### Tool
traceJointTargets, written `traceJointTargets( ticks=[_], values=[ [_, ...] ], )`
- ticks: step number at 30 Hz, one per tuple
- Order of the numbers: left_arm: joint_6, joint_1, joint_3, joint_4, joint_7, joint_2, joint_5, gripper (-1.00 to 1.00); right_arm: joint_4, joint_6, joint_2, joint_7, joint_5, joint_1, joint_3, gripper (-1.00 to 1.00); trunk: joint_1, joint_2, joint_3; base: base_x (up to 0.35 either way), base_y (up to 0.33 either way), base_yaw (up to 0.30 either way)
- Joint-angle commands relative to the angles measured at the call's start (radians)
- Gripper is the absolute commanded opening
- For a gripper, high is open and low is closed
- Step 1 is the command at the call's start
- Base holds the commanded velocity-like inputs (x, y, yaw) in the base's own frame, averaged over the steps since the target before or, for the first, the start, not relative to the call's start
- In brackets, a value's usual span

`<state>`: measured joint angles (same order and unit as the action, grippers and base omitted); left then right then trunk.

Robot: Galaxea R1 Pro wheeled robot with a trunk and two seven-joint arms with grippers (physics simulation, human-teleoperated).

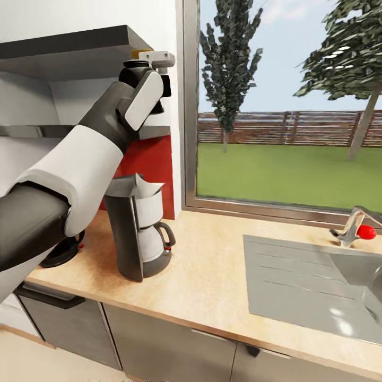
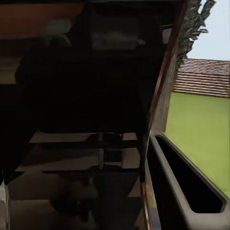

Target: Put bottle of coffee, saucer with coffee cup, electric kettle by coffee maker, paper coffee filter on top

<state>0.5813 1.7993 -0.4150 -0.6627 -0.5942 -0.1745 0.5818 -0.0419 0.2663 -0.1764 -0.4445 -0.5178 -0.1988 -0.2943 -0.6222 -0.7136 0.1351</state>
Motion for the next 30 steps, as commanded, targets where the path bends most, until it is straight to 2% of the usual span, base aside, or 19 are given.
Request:
traceJointTargets(
  ticks=[1,11,13,18,23,26,30],
  values=[
    [0.002,0.002,-0.004,0.0,-0.007,0.0,0.007,-1.0,-0.003,0.007,0.0,0.0,0.004,-0.002,-0.008,1.0,0.0,-0.001,0.002,0.0,-0.303,0.271],
    [0.003,0.002,-0.004,0.0,0.005,0.0,0.009,-1.0,-0.003,0.008,0.0,0.0,0.001,-0.001,-0.009,1.0,0.0,-0.001,0.002,0.0,-0.303,0.265],
    [0.004,0.002,-0.004,0.001,0.027,0.0,0.009,-1.0,-0.003,0.008,0.0,0.0,0.0,-0.001,-0.009,1.0,0.0,-0.001,0.002,0.0,-0.283,0.204],
    [0.005,0.002,-0.004,0.003,0.142,0.0,0.009,-1.0,-0.003,0.008,0.0,0.0,0.0,-0.001,-0.009,1.0,0.0,-0.001,0.002,0.0,-0.161,0.123],
    [0.007,0.002,-0.006,0.004,0.189,0.0,0.009,-1.0,-0.003,0.007,0.0,0.0,0.0,-0.001,-0.009,1.0,0.0,-0.001,0.002,0.0,-0.062,0.026],
    [0.057,0.002,-0.007,0.004,0.267,0.0,0.009,-1.0,-0.003,0.007,0.0,0.0,0.0,-0.001,-0.009,1.0,0.0,-0.001,0.002,0.0,-0.176,0.007],
    [0.082,0.002,-0.007,0.006,0.339,0.0,0.009,-1.0,-0.003,0.007,0.0,0.0,0.0,-0.001,-0.009,1.0,0.0,-0.001,0.002,0.0,-0.084,0.003]
  ],
)
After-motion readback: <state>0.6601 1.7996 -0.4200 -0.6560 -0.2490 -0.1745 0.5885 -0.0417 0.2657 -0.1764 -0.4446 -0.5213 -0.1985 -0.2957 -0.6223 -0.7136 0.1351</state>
